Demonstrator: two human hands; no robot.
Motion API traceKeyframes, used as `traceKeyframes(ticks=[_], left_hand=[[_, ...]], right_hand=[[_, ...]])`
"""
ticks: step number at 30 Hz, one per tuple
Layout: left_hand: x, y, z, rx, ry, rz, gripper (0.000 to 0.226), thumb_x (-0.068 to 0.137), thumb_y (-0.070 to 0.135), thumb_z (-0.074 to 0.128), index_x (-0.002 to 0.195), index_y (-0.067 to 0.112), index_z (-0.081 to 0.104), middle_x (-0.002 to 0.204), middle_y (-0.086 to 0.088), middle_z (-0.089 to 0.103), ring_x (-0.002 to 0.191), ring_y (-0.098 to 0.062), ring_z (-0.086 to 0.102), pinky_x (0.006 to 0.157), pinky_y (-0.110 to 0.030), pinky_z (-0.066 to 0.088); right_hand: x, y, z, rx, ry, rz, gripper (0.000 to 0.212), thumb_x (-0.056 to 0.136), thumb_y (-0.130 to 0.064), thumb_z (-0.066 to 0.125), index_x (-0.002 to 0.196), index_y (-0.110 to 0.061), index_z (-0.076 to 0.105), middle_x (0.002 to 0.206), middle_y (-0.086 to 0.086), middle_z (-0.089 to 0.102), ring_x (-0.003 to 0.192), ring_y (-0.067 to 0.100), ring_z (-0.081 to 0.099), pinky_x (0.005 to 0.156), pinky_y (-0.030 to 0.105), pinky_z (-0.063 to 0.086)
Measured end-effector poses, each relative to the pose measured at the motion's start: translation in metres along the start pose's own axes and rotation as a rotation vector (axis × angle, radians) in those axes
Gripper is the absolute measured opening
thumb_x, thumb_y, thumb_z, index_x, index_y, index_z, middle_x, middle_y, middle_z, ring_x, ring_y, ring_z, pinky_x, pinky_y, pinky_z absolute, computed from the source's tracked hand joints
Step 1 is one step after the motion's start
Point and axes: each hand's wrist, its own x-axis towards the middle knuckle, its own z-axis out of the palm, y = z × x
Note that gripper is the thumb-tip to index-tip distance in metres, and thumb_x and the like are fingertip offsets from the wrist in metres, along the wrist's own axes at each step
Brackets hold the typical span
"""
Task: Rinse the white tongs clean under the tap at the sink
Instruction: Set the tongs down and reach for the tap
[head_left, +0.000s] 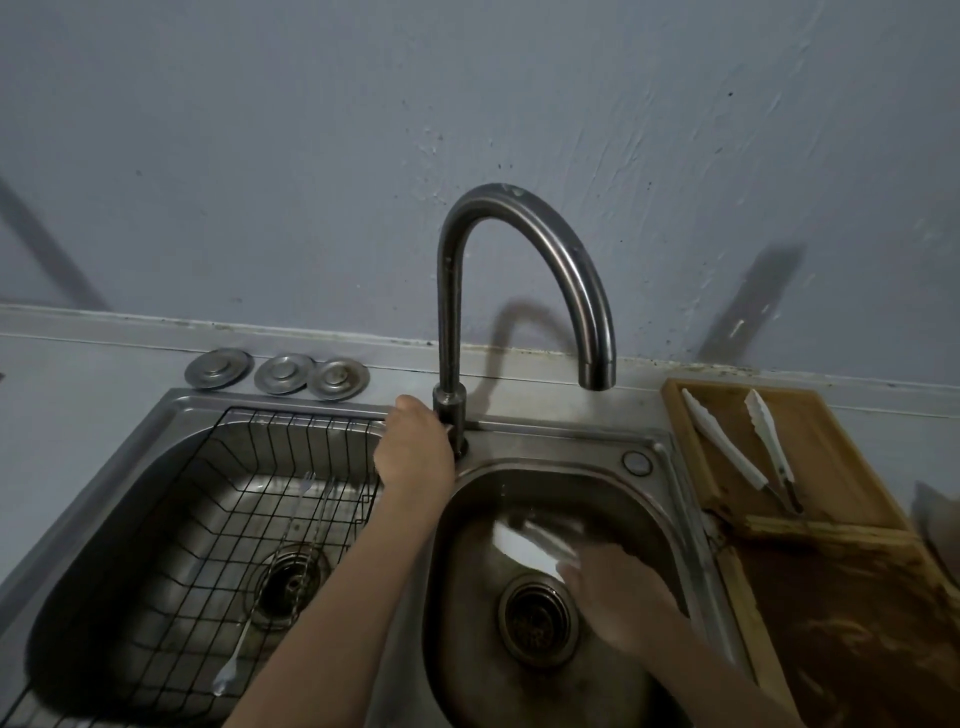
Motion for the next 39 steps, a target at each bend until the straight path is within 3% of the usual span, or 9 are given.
traceKeyframes(ticks=[4,6,10,13,16,20,24,33,39], left_hand=[[0.000,-0.004,0.002,-0.031,0.014,0.027,0.021,0.097,0.020,0.044,0.107,0.002,0.043,0.104,-0.015,0.065,0.091,-0.029,0.069,0.067,-0.033,0.052],[-0.002,-0.005,0.004,-0.062,0.014,0.029,0.021,0.097,0.020,0.043,0.107,0.001,0.043,0.103,-0.017,0.066,0.091,-0.031,0.069,0.069,-0.035,0.053],[-0.005,-0.006,0.001,-0.128,0.009,0.043,0.016,0.097,0.019,0.041,0.102,0.004,0.040,0.103,-0.018,0.064,0.094,-0.034,0.066,0.066,-0.035,0.044],[-0.009,-0.009,0.002,-0.179,0.016,0.067,0.017,0.092,0.008,0.042,0.107,0.000,0.038,0.105,-0.021,0.059,0.093,-0.038,0.061,0.068,-0.037,0.042],[-0.024,-0.006,0.016,-0.175,-0.039,0.060,0.046,0.086,0.001,0.046,0.127,-0.006,0.029,0.123,-0.029,0.047,0.104,-0.043,0.054,0.082,-0.043,0.046],[-0.052,0.014,0.039,0.005,-0.319,0.127,0.073,0.094,0.020,0.047,0.145,-0.010,0.005,0.140,-0.036,0.036,0.125,-0.043,0.045,0.101,-0.042,0.039],[-0.069,0.054,0.049,0.106,-0.494,0.548,0.032,0.092,0.034,0.045,0.117,0.017,0.058,0.121,-0.007,0.062,0.110,-0.025,0.059,0.089,-0.036,0.048],[-0.076,0.176,0.110,0.245,-0.363,1.144,0.038,0.089,0.010,0.049,0.126,0.014,0.048,0.131,-0.009,0.051,0.122,-0.025,0.049,0.101,-0.038,0.043],[-0.080,0.190,0.141,0.485,-0.374,1.188,0.063,0.091,0.018,0.052,0.147,0.015,0.024,0.158,-0.004,0.017,0.141,-0.030,0.023,0.111,-0.047,0.026]], right_hand=[[-0.010,-0.015,-0.006,-0.047,0.239,-0.155,0.056,0.095,-0.050,0.029,0.143,-0.021,0.024,0.121,0.003,0.051,0.095,0.016,0.058,0.067,0.024,0.042],[0.000,-0.008,-0.003,-0.044,0.194,-0.169,0.051,0.096,-0.045,0.032,0.139,-0.018,0.032,0.118,0.005,0.054,0.094,0.019,0.058,0.067,0.027,0.042],[0.010,0.013,0.001,-0.115,-0.192,-0.119,0.025,0.094,-0.018,0.040,0.107,-0.009,0.059,0.106,0.009,0.064,0.096,0.024,0.061,0.077,0.032,0.048],[0.005,0.023,-0.018,0.012,-0.086,-0.075,0.034,0.098,-0.024,0.033,0.072,-0.016,0.055,0.071,-0.001,0.055,0.076,0.020,0.060,0.072,0.033,0.047],[-0.003,0.039,-0.042,0.208,0.039,-0.003,0.048,0.098,-0.040,0.026,0.063,-0.021,0.052,0.063,-0.003,0.055,0.065,0.014,0.058,0.069,0.033,0.047],[-0.008,0.079,-0.077,0.303,0.255,0.057,0.035,0.098,-0.039,0.030,0.086,-0.020,0.058,0.082,0.000,0.065,0.074,0.013,0.064,0.070,0.030,0.052],[0.006,0.136,-0.099,0.240,0.457,0.186,0.045,0.095,-0.042,0.035,0.128,-0.012,0.039,0.110,0.015,0.059,0.082,0.023,0.063,0.064,0.032,0.052],[0.038,0.195,-0.109,0.265,0.419,0.415,0.051,0.094,-0.030,0.046,0.135,-0.005,0.030,0.127,0.023,0.042,0.093,0.026,0.053,0.077,0.033,0.043],[0.063,0.209,-0.098,0.334,0.481,0.418,0.047,0.094,-0.030,0.046,0.133,-0.009,0.032,0.125,0.019,0.043,0.090,0.023,0.054,0.077,0.033,0.046]])
